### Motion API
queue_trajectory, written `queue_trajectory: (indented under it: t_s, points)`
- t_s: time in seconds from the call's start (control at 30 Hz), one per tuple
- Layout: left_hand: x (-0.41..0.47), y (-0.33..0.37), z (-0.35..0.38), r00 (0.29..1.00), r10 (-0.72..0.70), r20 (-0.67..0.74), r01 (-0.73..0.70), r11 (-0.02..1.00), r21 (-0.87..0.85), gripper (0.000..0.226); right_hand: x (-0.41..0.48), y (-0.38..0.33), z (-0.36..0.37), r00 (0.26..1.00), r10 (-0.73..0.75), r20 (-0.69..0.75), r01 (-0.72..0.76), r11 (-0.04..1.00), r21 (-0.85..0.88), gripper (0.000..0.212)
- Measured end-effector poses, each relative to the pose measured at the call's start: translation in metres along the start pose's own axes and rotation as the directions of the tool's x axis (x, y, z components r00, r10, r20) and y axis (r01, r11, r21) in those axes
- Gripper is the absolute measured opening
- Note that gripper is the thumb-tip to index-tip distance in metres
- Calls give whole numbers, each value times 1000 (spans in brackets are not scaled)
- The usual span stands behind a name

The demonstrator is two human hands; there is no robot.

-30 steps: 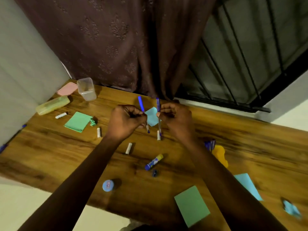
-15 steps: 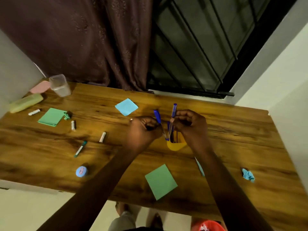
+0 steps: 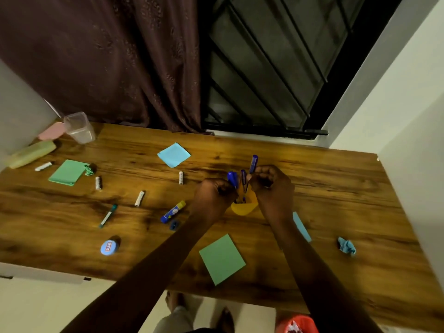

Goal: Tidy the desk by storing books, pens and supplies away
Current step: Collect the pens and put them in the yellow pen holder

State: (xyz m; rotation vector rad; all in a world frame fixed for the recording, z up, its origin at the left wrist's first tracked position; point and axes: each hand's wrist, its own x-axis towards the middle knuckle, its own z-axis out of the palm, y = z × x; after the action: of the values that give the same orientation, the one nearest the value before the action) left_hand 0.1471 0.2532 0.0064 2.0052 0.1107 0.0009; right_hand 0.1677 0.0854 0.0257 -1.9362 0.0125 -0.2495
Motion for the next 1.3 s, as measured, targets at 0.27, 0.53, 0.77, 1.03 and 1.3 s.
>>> queue_trajectory:
  t_s: [0.27, 0.53, 0.77, 1.03, 1.3]
  points:
    - [1, -10, 3, 998, -58, 3, 57, 998, 6, 16, -12, 18, 11, 981, 6, 195, 33, 980, -196, 23]
    - [-5, -23, -36, 989, -90, -119, 90, 996, -11, 13, -19, -14, 29, 976, -177, 125, 198, 963, -181, 23]
    - [-22, -40, -113, 943, -84, -320, 94, 996, 13, 7, -33, -56, 96, 926, -348, 144, 363, 927, -90, 12]
    - [-63, -101, -248, 885, -165, -436, 188, 982, 11, 8, -71, -95, 215, 879, -284, 383, 290, 956, 43, 14]
    - [-96, -190, -390, 811, -174, -559, 300, 943, 142, 11, -106, -141, 330, 819, -275, 503, 288, 956, 54, 10]
